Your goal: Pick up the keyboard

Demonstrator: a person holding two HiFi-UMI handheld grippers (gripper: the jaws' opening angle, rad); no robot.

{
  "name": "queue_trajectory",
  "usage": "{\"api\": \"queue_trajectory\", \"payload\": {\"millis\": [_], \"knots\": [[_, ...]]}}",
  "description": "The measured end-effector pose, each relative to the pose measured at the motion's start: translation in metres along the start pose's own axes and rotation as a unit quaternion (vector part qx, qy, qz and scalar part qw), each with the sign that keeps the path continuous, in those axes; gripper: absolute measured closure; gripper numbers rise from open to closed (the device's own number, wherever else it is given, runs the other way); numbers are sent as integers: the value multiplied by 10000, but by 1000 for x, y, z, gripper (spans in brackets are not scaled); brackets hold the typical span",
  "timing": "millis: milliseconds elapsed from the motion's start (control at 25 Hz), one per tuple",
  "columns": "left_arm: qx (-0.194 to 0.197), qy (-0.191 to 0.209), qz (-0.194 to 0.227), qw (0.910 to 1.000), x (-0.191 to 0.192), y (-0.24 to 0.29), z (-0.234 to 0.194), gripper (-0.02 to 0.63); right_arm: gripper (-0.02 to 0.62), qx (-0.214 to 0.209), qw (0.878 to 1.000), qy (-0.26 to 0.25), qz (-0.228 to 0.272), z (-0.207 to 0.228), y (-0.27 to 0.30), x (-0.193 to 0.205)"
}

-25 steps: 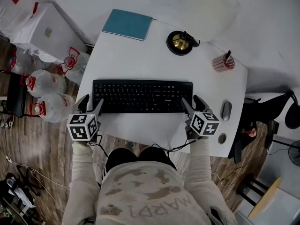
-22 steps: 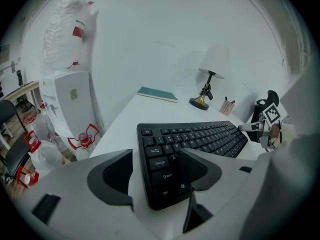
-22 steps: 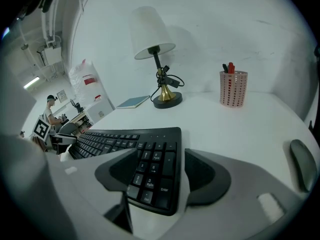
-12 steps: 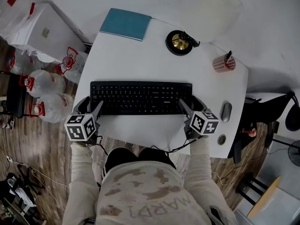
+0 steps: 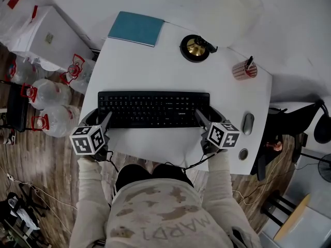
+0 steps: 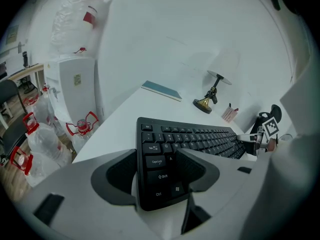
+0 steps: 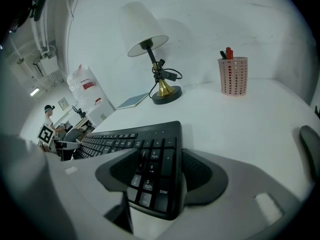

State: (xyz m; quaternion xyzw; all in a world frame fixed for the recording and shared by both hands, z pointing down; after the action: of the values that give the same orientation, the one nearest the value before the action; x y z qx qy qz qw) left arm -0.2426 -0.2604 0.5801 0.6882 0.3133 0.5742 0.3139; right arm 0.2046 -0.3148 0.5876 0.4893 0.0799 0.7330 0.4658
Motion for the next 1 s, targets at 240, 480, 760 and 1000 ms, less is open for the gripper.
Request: {"api": "queue_trajectory", "payload": {"millis": [240,480,760,1000], "knots": [[-36,63,380,9993,-8,-17,0,357,308,27,9995,-202,246,-13,-9,-4],[-28,102,911,9958,-20,-44,5,357,308,62,9955,-592,733,-34,-32,-21],[24,189,1434,9895,-38,-74,11,357,308,179,9883,-956,1174,-56,-57,-40],[61,306,1819,9828,-51,-102,17,357,308,180,9828,-1082,1486,-73,-81,-48]]}}
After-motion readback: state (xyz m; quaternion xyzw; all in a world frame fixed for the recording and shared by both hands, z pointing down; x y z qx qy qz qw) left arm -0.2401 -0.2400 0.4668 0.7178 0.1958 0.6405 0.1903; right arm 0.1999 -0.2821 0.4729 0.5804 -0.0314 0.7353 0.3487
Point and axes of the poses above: the fingertips, and each gripper's own axes: y forward along the fingers, z to its right, x out of its underside, the point moved 8 cm from there along -y, backward along the fingers, and after that the axes turned 11 degrees about -x, right-handed, at the moved point
